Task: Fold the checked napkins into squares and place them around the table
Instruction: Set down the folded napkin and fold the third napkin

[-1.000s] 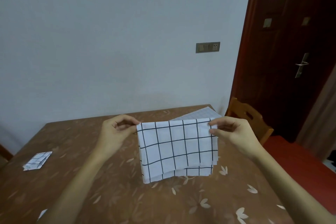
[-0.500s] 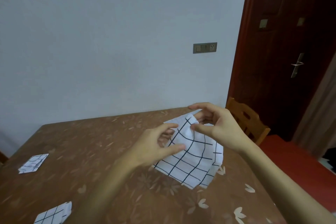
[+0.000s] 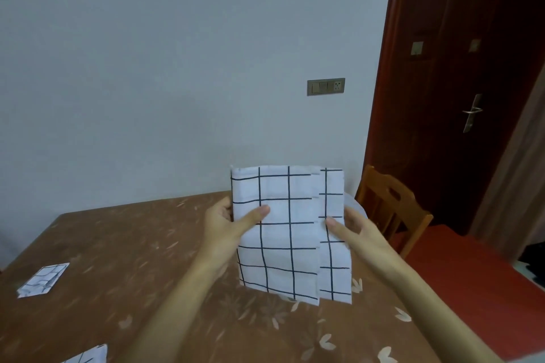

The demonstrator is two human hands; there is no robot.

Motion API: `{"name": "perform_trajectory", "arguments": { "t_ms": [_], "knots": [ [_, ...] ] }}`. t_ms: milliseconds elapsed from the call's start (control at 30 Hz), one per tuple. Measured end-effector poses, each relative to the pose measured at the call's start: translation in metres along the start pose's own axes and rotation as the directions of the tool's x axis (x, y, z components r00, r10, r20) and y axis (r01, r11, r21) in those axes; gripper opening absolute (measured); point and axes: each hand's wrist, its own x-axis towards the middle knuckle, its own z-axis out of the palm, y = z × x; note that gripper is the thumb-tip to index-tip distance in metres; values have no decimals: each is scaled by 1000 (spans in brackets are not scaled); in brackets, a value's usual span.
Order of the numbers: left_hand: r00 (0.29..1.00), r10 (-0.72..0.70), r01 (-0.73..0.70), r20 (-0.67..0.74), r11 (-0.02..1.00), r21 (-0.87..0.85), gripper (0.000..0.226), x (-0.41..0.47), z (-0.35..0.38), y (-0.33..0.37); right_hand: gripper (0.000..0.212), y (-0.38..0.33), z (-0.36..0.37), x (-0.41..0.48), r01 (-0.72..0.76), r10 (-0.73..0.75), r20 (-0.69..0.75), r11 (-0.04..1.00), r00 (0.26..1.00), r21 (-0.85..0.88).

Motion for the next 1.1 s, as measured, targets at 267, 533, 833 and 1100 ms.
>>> {"name": "perform_trajectory", "arguments": {
  "t_ms": [267,533,833,1100],
  "knots": [
    [994,31,-16,-106,991,136,38,-5,12,-12,41,6,37,5,35,-34,-7,996,999,85],
    [981,-169,160,92,982,104,31,-8,1,-6,25,8,31,12,57,-47,-131,996,990,68],
    [972,-158,137,174,983,125,28,-10,-22,-19,19,17,14,18,42,-27,-233,997,972,59],
    [996,-45,33,81,988,148,34,-7,-17,-24,28,11,18,18,90,-80,-165,995,983,54]
  ]
}}
